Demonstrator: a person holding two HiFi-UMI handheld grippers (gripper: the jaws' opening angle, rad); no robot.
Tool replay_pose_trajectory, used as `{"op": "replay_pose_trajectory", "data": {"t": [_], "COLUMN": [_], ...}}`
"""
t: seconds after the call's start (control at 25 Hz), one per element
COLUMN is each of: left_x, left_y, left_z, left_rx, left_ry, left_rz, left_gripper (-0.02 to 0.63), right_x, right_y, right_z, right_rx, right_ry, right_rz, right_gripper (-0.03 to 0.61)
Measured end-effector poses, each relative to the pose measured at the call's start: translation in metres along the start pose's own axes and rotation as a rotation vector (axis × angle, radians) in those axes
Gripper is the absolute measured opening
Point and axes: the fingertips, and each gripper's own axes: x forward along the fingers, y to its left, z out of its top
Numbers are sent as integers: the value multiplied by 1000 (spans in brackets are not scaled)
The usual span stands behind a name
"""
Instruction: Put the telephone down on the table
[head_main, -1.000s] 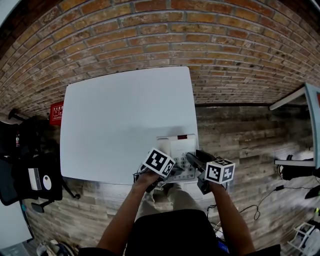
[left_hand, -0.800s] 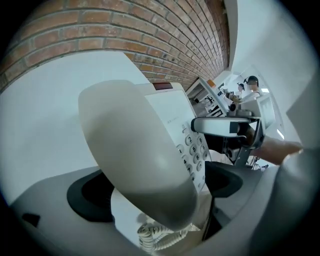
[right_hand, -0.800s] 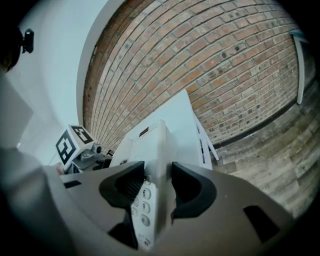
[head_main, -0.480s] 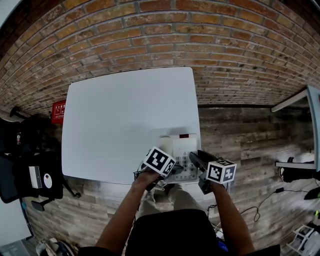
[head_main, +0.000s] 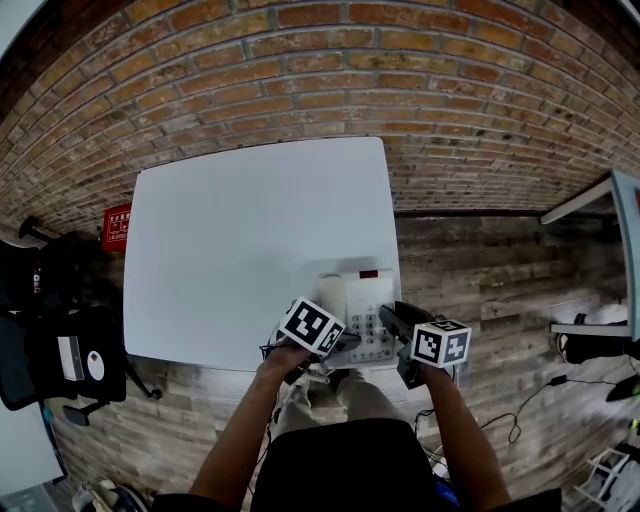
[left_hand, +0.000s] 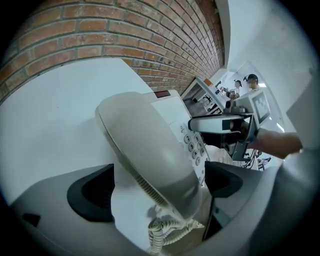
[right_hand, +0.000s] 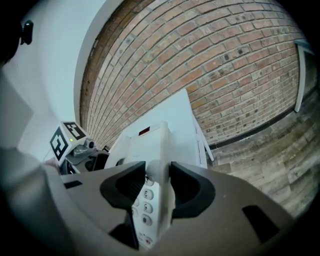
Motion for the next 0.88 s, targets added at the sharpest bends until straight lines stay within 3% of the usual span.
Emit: {"op": "replay_pose_trajectory", "data": {"t": [0.36, 0.88], "left_x": [-17, -64], "left_y": [-4, -23], "left_z": [-1, 6], "left_rx": [23, 127], "left_ry": [-26, -159], "left_rz": [-8, -14], "left_gripper": [552, 549], "right_x": [-15, -41], "right_y": [-1, 41], "right_z": [9, 37], "right_rx": [-20, -94], "right_ry": [-40, -139], "right_rz": [-70, -59], "right_gripper": [83, 54]}}
